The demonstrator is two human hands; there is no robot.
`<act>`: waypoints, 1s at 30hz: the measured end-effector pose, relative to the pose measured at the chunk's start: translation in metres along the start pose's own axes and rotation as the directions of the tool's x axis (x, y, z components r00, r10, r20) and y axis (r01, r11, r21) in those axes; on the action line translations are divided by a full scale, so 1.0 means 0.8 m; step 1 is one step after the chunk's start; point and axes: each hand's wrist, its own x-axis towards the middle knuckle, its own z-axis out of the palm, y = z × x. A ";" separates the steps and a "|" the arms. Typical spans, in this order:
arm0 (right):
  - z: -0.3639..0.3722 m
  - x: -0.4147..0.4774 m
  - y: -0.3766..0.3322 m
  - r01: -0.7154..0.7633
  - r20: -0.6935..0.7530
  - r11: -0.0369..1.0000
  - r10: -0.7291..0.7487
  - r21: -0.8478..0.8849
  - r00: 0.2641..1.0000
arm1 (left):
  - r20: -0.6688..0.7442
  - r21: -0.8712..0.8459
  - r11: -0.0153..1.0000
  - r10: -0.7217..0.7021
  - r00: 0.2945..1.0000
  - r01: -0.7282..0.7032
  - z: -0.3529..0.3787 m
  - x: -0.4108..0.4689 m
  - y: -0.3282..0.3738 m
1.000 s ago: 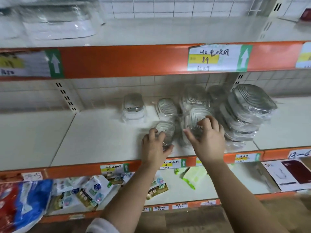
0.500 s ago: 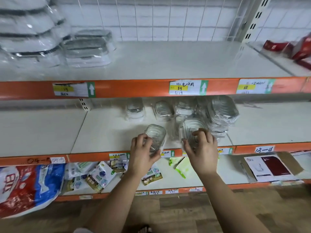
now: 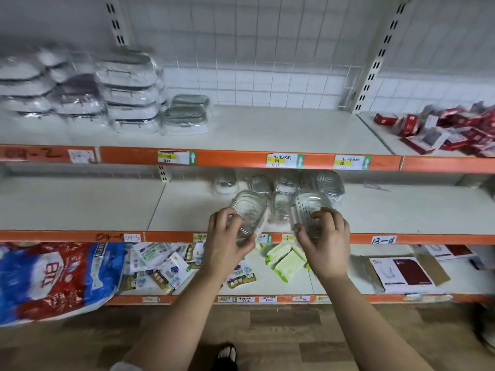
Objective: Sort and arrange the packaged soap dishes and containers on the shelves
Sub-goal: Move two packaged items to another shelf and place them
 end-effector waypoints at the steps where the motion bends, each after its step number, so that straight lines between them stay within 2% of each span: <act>1: -0.010 0.005 -0.009 0.014 -0.011 1.000 -0.013 0.012 1.000 | -0.009 0.008 1.000 0.011 1.000 -0.011 -0.015 0.005 0.005; 8: -0.041 0.071 -0.059 0.072 -0.011 0.993 -0.072 0.098 0.997 | -0.062 0.064 0.998 0.004 0.998 0.000 -0.088 0.076 0.003; 12: -0.035 0.108 -0.076 0.164 0.054 0.975 -0.173 0.149 0.983 | 0.011 0.078 0.997 -0.006 1.000 0.005 -0.108 0.125 -0.021; 17: -0.006 0.156 -0.087 0.196 0.172 0.971 -0.218 0.136 0.961 | 0.132 0.096 0.995 -0.036 0.991 0.024 -0.117 0.184 -0.064; 21: 0.026 0.201 -0.097 0.217 0.223 0.976 -0.216 0.021 0.951 | 0.202 0.177 0.983 -0.081 0.976 0.045 -0.112 0.227 -0.092; 24: 0.051 0.224 -0.101 0.162 0.217 0.978 -0.132 -0.129 0.967 | 0.194 0.240 0.970 -0.077 0.978 0.029 -0.104 0.246 -0.106; 27: 0.073 0.244 -0.108 0.111 0.230 0.988 -0.084 -0.105 0.969 | 0.128 0.245 0.969 -0.043 0.991 0.010 -0.099 0.259 -0.115; 30: 0.088 0.259 -0.109 0.098 0.281 0.992 -0.072 -0.079 0.957 | 0.079 0.165 0.985 0.036 0.996 -0.049 -0.095 0.265 -0.124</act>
